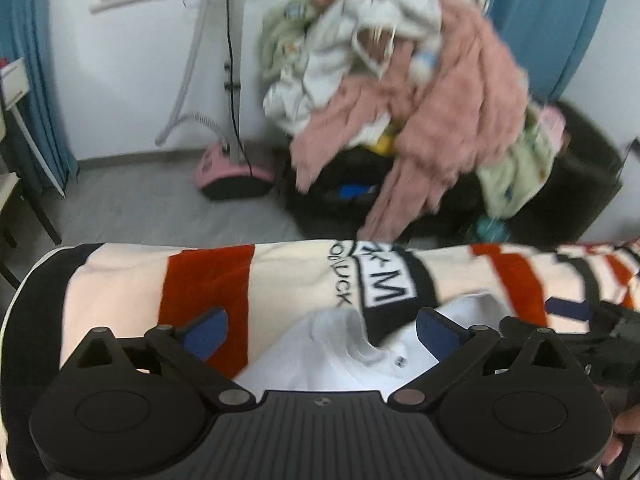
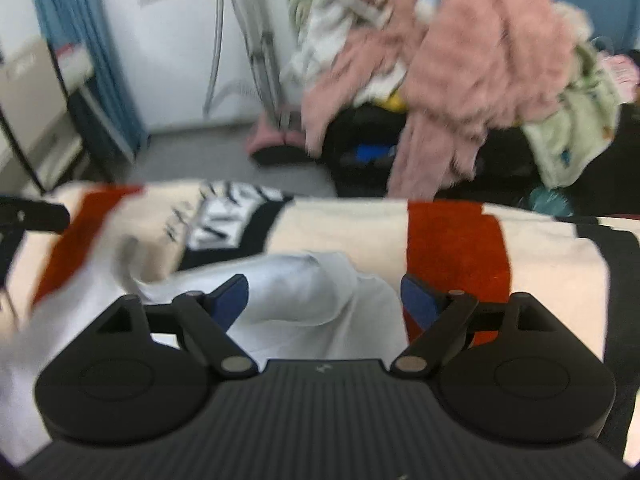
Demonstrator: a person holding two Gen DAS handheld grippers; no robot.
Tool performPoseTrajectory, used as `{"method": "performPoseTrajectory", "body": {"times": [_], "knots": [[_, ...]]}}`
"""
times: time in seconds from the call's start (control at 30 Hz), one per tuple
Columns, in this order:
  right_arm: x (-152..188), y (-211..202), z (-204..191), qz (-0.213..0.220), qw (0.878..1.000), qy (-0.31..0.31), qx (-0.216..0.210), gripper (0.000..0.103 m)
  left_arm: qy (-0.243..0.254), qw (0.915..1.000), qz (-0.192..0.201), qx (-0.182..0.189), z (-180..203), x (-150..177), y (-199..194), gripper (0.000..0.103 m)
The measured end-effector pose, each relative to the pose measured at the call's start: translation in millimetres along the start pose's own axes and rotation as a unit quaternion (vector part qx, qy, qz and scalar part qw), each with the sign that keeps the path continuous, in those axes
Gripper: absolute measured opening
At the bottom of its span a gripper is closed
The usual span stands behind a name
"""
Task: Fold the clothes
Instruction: 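Lay the T-shirt flat on the bed, collar first, and release both grippers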
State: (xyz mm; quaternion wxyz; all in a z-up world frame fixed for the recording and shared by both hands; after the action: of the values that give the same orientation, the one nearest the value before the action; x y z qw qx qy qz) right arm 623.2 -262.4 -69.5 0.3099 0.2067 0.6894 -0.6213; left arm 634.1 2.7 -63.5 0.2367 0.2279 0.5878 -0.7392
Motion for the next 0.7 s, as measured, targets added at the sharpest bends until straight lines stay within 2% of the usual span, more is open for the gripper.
{"method": "performPoseTrajectory", "body": {"times": [0.13, 0.4, 0.57, 0.7], "knots": [[22, -70, -27, 0.073, 0.997, 0.021, 0.0, 0.084, -0.017, 0.9982, 0.058, 0.003, 24, 41, -79, 0.101], [131, -247, -75, 0.194, 0.979, 0.057, 0.004, 0.085, -0.031, 0.9886, 0.147, 0.009, 28, 195, -231, 0.101], [204, -321, -98, 0.209, 0.976, 0.055, 0.002, 0.085, -0.048, 0.9839, 0.171, 0.015, 32, 273, -299, 0.101], [241, -355, -106, 0.221, 0.973, 0.062, -0.002, 0.085, -0.029, 0.9794, 0.199, 0.016, 38, 301, -335, 0.101]]}}
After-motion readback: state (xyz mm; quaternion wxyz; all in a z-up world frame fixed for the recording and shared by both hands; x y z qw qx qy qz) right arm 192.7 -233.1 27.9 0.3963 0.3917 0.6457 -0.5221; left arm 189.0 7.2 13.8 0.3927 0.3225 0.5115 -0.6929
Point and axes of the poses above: each gripper's, at about its wrist camera, not at the fingertips, and y roughly the way its jaws point, z to its right, x to its underside, the point moved 8 cm from there along y, roughly the way its jaws point, and after that the axes turned 6 degrees about -y, right-handed, at the moved point
